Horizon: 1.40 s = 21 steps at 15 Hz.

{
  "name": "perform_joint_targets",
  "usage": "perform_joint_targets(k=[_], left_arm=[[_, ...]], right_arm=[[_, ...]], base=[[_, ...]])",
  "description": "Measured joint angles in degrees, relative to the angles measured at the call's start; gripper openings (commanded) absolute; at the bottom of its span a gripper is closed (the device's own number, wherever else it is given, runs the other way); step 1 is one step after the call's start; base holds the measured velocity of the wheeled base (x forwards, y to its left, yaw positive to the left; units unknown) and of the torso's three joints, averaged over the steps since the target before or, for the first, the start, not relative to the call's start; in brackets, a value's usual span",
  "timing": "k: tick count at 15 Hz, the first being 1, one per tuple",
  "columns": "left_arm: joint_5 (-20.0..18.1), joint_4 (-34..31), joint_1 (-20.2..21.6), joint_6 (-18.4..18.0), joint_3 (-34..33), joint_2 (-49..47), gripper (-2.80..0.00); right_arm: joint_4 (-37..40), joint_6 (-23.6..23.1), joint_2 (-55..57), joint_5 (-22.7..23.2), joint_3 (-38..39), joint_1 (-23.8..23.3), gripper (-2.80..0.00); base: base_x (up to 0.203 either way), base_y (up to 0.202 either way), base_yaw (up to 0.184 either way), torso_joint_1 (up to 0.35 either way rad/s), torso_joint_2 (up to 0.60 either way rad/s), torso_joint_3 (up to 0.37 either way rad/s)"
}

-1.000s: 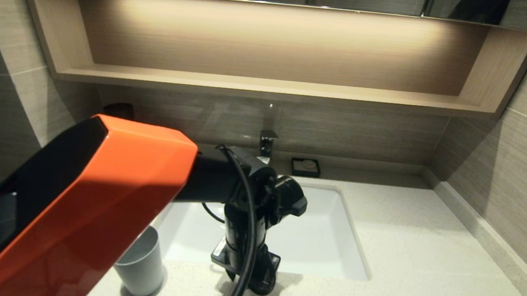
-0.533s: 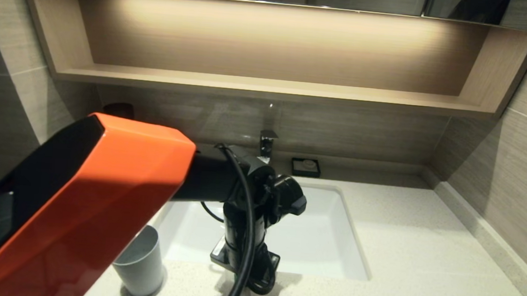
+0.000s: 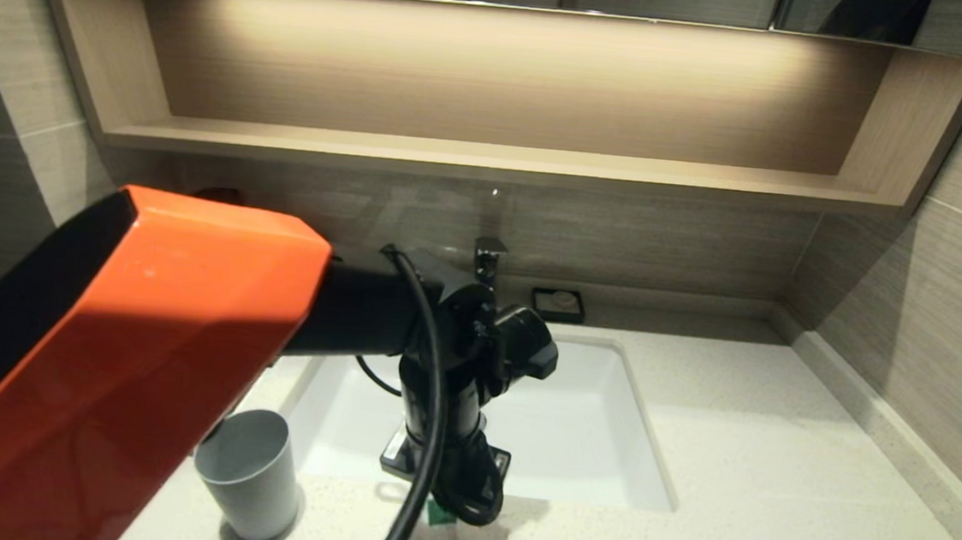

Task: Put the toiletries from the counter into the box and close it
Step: Pick up the bathroom toiletry

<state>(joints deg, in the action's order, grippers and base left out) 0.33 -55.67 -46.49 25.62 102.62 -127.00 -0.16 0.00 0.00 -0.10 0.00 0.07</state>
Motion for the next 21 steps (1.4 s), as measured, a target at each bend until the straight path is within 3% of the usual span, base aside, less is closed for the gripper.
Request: perform_joint_targets(k=[4, 19, 20, 21], left_arm=[[-0.11, -1.03, -0.02, 1.97, -0.4, 1.37, -2.8], [-2.36, -1.13, -0.2, 1.62, -3.36, 2.87, -2.8], [-2.39, -1.15, -0.2, 1.61, -3.47, 2.93, 0.0], [-2.41, -1.07, -0.2, 1.64, -3.51, 2.96, 0.0]], right_arm=[[0.02, 0.0, 0.0, 0.0, 0.0, 0.0, -2.8], [0.0, 0.0, 0.0, 0.0, 0.0, 0.0, -2.8], [0.02, 0.0, 0.0, 0.02, 0.0, 0.0, -2.8], [0.02, 0.0, 0.0, 0.01, 0.0, 0.0, -2.8]], base=[[0.0, 0.0, 0.0, 0.0, 0.0, 0.0], [0.0, 0.0, 0.0, 0.0, 0.0, 0.0], [0.0, 0.0, 0.0, 0.0, 0.0, 0.0], [0.0, 0.0, 0.0, 0.0, 0.0, 0.0]])
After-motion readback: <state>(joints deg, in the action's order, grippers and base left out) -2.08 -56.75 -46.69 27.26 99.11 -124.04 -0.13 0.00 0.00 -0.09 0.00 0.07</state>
